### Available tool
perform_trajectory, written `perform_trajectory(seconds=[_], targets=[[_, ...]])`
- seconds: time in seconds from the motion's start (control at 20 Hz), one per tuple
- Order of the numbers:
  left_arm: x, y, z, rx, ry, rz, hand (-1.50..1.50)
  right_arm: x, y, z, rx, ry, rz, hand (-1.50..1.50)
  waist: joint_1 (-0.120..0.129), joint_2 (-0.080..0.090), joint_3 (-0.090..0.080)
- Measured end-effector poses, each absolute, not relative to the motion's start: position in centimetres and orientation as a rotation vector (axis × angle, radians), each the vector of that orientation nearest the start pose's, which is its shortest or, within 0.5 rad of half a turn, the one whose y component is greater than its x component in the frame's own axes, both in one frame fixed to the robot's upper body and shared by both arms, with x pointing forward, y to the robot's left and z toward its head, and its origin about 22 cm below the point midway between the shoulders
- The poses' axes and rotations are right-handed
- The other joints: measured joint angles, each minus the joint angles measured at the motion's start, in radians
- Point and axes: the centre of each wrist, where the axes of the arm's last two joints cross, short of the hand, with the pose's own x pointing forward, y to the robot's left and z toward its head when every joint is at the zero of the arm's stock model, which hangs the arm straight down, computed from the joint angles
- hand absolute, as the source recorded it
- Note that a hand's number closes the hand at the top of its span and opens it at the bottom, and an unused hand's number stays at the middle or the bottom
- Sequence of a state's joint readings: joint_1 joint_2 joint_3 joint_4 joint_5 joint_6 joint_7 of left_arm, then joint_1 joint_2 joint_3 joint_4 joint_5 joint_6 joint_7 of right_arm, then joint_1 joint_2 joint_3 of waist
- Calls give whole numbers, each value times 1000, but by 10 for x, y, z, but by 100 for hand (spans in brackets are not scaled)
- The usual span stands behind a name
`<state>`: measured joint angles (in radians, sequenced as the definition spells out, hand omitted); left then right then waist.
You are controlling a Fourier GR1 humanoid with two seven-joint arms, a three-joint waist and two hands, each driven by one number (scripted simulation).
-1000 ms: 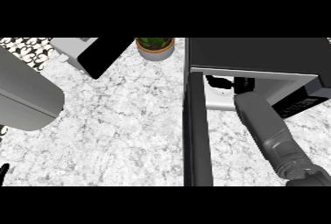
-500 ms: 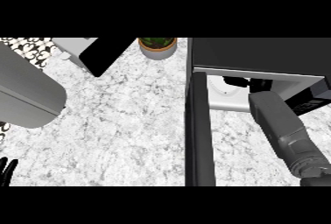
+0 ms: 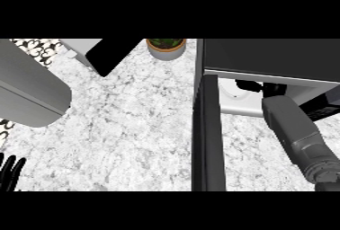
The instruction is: Pick up the milk, place it into the microwave and close the microwave
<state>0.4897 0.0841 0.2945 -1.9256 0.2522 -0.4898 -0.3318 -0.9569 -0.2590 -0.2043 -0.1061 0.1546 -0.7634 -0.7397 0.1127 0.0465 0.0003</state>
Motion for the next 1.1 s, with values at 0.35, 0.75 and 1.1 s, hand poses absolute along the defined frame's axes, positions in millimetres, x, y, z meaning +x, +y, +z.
perform_trajectory(seconds=[0.35, 0.75, 1.1], targets=[[114, 343, 21, -60, -1872, -16, -150, 407, -264, -15, -1018, -1739, 283, -150, 10, 9, 3], [120, 344, 19, -61, -1866, -21, -150, 412, -248, -12, -1038, -1756, 279, -150, 14, 10, 6], [123, 343, 14, -67, -1864, -25, -150, 411, -235, -16, -1020, -1760, 309, -150, 12, 7, 5]])
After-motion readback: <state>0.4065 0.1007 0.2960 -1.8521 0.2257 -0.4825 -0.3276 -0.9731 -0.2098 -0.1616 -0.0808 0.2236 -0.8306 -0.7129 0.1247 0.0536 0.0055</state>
